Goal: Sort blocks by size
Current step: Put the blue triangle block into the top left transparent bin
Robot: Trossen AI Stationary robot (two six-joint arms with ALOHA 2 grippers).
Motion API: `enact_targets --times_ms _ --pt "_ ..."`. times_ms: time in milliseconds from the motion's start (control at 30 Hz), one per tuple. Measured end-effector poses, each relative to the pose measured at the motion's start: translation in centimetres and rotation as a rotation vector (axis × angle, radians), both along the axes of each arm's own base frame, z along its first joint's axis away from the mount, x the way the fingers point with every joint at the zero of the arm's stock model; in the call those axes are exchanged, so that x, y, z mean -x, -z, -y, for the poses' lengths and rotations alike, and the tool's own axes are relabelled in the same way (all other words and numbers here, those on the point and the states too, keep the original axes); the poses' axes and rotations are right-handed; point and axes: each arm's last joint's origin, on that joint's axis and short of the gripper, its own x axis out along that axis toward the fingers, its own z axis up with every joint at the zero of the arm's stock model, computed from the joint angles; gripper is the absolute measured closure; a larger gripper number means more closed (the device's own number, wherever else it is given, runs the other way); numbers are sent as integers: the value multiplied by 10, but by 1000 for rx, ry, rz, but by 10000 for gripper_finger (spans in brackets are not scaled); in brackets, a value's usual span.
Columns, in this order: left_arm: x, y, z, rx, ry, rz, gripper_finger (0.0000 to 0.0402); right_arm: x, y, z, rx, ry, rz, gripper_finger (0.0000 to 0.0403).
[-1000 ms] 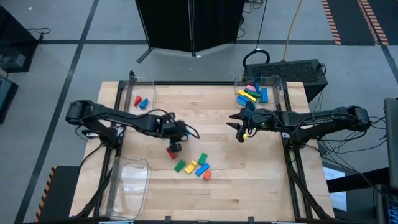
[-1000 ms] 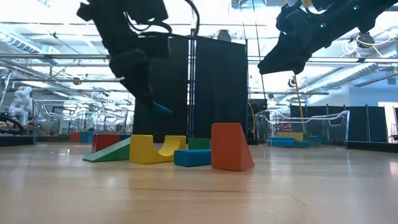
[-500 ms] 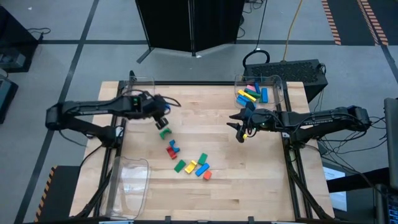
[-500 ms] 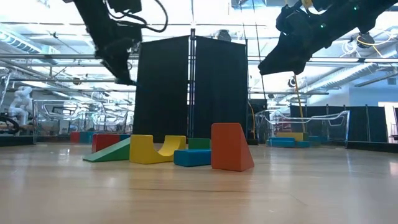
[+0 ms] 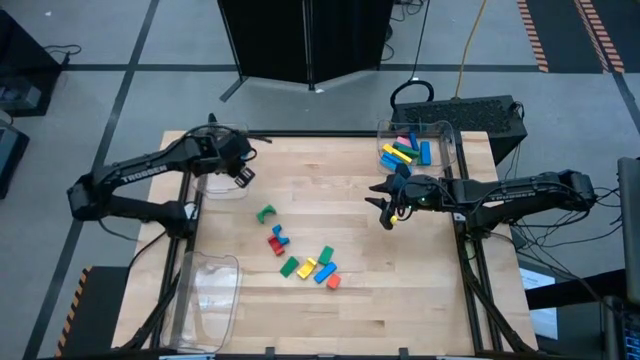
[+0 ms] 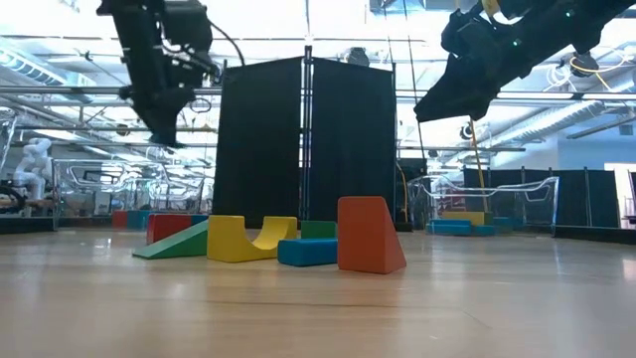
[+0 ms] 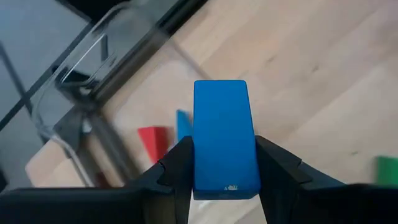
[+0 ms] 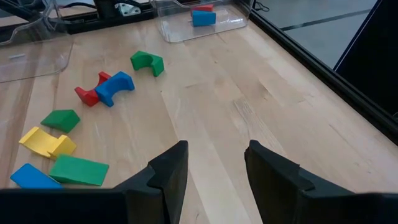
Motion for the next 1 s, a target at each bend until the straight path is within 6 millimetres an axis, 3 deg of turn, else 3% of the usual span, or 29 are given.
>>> enact_targets --times_ms 567,1000 --pt "36 45 -27 173 -88 -60 267 0 0 0 0 0 0 250" --pt "31 63 -40 252 -67 -86 267 0 0 0 0 0 0 250"
